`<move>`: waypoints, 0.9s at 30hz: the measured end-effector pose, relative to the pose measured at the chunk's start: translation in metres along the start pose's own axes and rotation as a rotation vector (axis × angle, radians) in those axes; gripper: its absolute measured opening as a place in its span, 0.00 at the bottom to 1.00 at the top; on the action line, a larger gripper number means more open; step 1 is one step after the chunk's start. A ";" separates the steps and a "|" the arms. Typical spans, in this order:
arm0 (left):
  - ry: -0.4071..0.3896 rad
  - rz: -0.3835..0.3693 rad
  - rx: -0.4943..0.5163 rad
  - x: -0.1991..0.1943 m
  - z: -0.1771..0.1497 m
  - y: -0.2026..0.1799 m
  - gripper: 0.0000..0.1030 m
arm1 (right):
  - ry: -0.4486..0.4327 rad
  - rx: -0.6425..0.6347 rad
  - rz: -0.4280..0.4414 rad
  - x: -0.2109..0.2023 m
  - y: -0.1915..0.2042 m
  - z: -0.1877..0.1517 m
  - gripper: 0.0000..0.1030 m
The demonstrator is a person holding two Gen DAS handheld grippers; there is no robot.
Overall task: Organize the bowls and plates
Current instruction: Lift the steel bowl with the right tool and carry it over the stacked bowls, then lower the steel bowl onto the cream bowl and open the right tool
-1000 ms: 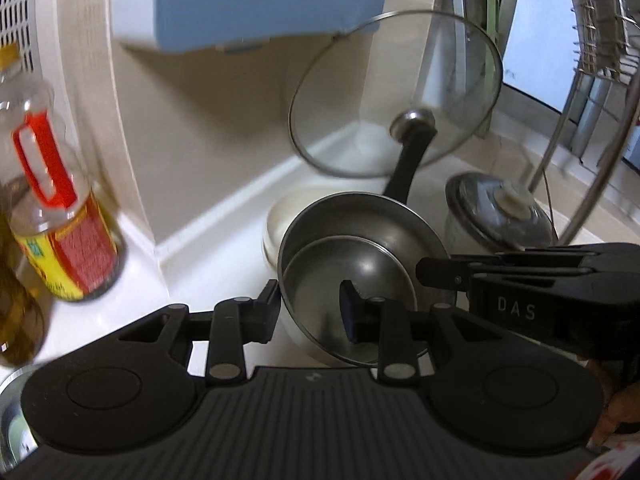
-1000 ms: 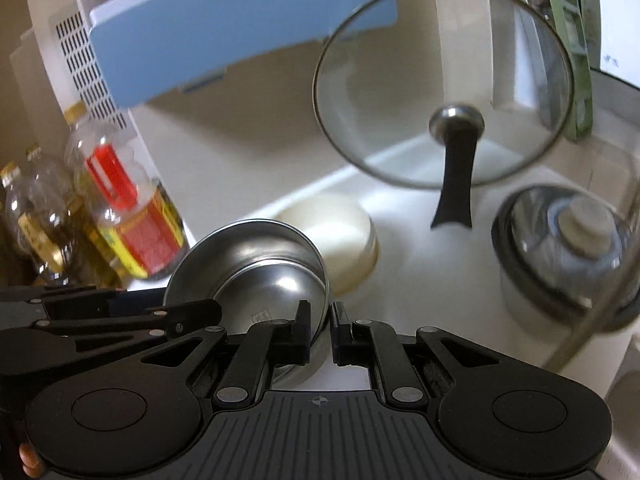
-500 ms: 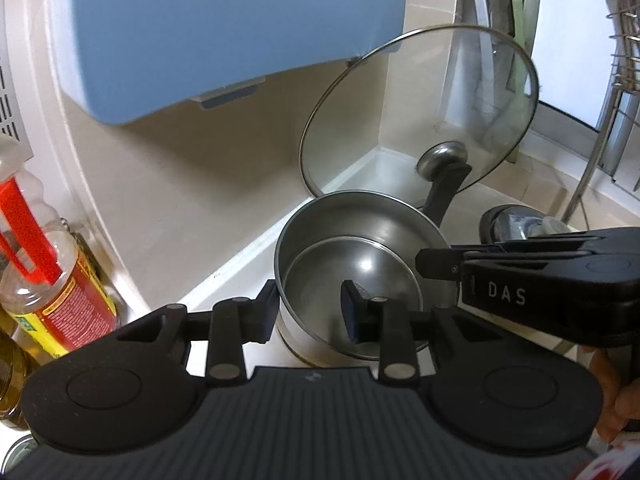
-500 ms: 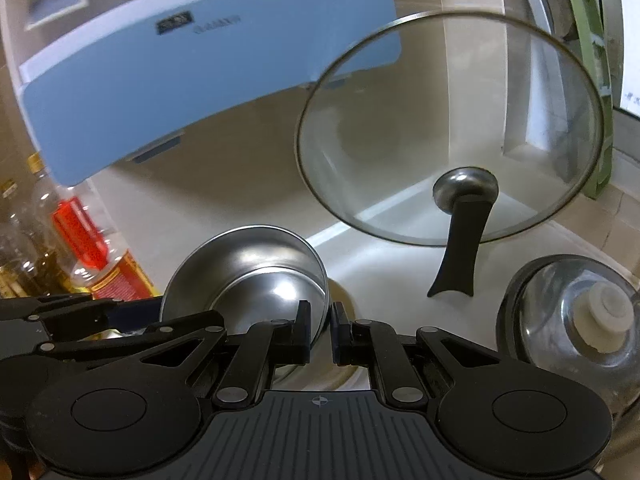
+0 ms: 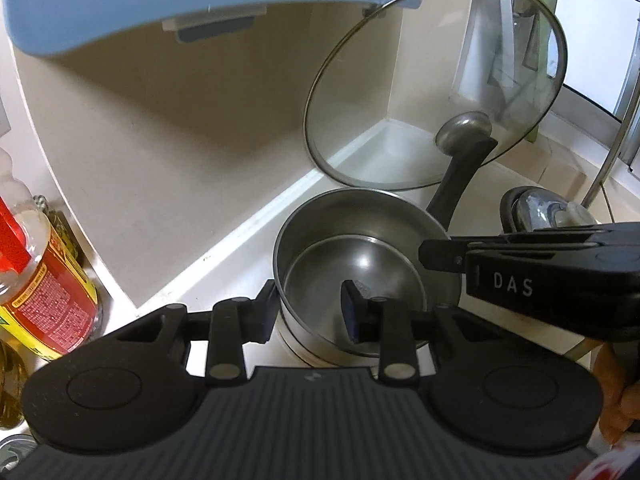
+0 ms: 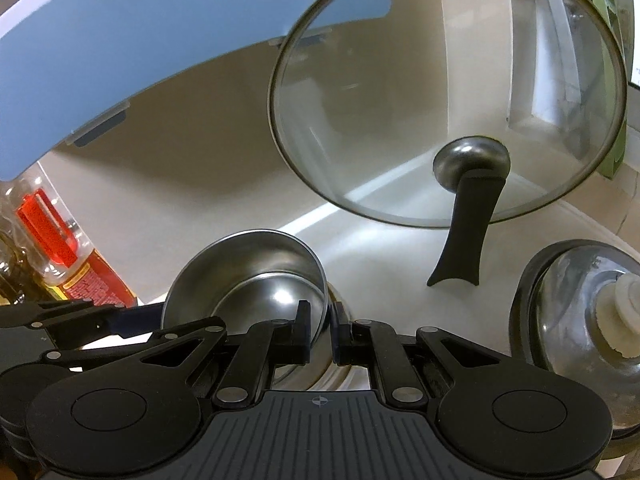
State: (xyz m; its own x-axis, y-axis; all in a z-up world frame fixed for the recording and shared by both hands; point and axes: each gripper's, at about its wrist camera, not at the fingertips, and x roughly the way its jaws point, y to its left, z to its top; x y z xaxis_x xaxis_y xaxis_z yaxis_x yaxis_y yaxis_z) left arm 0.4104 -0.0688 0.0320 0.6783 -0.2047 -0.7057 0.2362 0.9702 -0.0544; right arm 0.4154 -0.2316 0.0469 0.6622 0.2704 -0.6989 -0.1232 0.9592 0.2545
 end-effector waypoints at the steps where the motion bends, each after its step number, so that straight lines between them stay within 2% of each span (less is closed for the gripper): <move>1: 0.002 0.000 0.001 0.001 0.000 0.000 0.29 | 0.001 0.002 -0.004 0.001 0.000 0.000 0.10; 3: 0.006 0.000 -0.003 0.002 -0.001 0.001 0.33 | 0.001 0.007 -0.005 0.002 -0.001 0.000 0.10; 21: 0.000 0.007 -0.013 -0.015 -0.011 0.006 0.34 | 0.006 0.013 0.020 -0.015 0.001 -0.018 0.15; 24: -0.002 0.008 -0.015 -0.020 -0.013 0.007 0.35 | 0.007 0.019 0.025 -0.019 0.002 -0.023 0.21; 27: 0.000 0.009 -0.015 -0.025 -0.017 0.008 0.36 | 0.006 0.021 0.031 -0.024 0.005 -0.029 0.32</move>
State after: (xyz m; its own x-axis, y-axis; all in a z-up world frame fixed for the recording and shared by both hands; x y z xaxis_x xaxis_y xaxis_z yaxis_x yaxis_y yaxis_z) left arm 0.3837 -0.0535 0.0377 0.6803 -0.1960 -0.7063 0.2193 0.9739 -0.0591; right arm 0.3777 -0.2315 0.0458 0.6535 0.3004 -0.6948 -0.1279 0.9485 0.2898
